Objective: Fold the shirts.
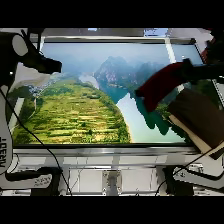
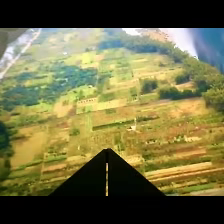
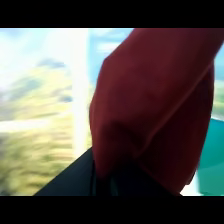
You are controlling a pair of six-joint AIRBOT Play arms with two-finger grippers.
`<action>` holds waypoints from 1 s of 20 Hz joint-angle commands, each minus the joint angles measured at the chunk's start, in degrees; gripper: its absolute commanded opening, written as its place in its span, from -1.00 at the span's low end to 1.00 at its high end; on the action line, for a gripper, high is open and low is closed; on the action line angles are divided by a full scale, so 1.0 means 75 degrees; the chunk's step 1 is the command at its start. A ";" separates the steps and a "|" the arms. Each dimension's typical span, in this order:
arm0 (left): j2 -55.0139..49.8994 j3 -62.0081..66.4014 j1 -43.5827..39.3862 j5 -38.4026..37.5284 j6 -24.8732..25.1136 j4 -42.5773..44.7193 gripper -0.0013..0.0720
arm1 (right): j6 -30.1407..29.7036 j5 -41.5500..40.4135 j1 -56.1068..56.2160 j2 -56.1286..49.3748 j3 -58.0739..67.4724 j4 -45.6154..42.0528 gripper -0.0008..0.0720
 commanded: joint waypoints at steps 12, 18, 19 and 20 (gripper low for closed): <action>-0.0003 -0.1003 0.0038 0.0472 0.0490 -0.2678 -0.93 | 0.0289 0.2031 -0.5496 0.1512 -0.0428 -0.4473 -0.92; -0.0003 -0.1003 0.0038 0.0469 0.0490 -0.2853 -0.93 | 0.0047 0.1568 -0.5496 0.1454 -0.1623 -0.3281 0.25; -0.0003 -0.1003 0.0038 0.0469 0.0490 -0.2850 -0.93 | 0.0050 0.1483 -0.5496 0.1472 -0.1568 -0.3185 0.25; -0.0003 -0.1003 0.0035 0.0469 0.0487 -0.2856 -0.93 | 0.0052 0.1355 -0.5496 0.1486 -0.1469 -0.2882 0.25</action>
